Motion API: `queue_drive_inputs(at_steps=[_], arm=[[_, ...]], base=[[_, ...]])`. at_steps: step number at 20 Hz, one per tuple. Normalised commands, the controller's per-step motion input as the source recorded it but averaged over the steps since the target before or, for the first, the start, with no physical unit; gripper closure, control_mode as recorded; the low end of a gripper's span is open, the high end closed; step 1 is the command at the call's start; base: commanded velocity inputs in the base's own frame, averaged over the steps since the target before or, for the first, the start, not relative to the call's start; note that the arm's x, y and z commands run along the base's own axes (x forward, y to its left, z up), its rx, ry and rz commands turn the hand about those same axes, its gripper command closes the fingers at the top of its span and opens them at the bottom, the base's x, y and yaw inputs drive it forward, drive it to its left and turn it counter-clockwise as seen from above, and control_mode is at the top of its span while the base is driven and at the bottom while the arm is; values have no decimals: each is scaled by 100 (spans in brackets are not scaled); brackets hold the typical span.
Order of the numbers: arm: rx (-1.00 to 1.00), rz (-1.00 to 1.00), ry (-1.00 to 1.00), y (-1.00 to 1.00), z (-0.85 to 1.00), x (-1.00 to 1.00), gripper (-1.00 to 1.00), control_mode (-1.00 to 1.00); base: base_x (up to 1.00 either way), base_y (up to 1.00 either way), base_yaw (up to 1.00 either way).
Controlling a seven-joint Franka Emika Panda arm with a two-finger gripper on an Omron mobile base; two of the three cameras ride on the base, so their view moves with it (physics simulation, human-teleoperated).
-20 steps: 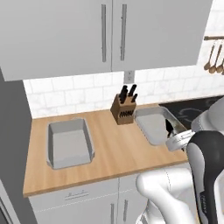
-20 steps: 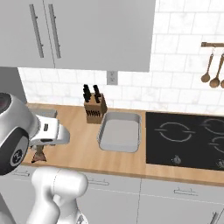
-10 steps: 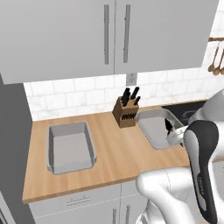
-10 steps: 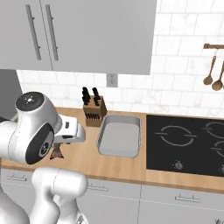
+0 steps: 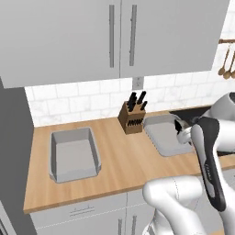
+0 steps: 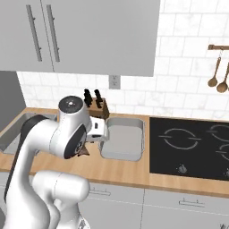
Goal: Place one sweet potato and one fish in each tupperware on the nearby counter, to pack two identical lunches.
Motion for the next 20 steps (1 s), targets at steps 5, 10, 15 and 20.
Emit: queue_drive_inputs(at_steps=[5,10,15,20], arm=[[1,0,0,-23,-30,70,100,-100],[1,0,0,-20,-28,60,100,-100],[1,0,0,-19,-26,56,100,-100],[0,0,1,-14,-26,57,100,-100]], base=[[0,0,0],[0,0,0],[0,0,0],[0,0,0]])
